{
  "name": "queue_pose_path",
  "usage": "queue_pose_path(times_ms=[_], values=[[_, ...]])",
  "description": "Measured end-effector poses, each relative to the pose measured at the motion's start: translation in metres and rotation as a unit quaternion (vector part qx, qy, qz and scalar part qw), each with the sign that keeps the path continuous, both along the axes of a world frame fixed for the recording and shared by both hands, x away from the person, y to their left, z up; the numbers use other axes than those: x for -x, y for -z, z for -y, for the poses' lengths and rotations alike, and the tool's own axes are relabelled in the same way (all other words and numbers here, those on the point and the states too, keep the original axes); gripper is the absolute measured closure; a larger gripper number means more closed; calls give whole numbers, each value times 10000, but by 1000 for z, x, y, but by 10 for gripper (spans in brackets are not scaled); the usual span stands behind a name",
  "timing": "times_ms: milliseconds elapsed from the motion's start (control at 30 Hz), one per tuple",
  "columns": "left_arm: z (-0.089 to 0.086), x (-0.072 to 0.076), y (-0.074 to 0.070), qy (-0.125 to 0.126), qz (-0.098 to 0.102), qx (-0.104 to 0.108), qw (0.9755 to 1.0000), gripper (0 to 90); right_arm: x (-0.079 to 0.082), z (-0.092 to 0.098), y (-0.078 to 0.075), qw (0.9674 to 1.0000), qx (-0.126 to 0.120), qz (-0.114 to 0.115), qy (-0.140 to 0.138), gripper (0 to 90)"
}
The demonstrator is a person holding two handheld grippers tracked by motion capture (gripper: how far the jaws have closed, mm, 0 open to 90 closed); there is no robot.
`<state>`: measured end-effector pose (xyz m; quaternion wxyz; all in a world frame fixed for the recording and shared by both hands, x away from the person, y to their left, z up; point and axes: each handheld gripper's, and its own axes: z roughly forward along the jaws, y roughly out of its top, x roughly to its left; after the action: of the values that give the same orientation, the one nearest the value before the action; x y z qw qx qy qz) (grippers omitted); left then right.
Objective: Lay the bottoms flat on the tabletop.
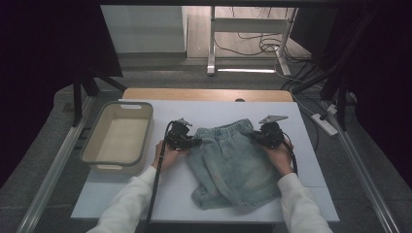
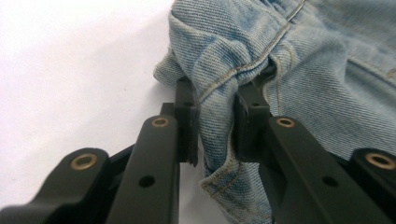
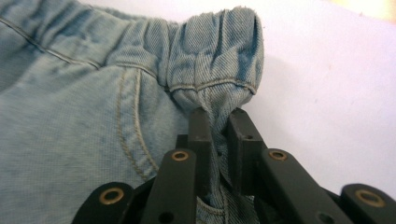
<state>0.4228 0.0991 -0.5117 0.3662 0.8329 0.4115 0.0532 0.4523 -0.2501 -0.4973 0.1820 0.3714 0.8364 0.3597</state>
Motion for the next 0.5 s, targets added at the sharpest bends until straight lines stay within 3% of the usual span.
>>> queue_pose_path(times_ms=[167,267,500], values=[[-8,5,-16,-134,362,-20,9993,745,11,-3,-20,9991,-212,340,-102,817],[-15,6,-25,-201,452,107,9987,747,16,-5,-31,9977,-455,486,-135,820],[-26,8,-37,-244,670,227,9972,747,25,-8,-48,9947,-582,844,-107,819]])
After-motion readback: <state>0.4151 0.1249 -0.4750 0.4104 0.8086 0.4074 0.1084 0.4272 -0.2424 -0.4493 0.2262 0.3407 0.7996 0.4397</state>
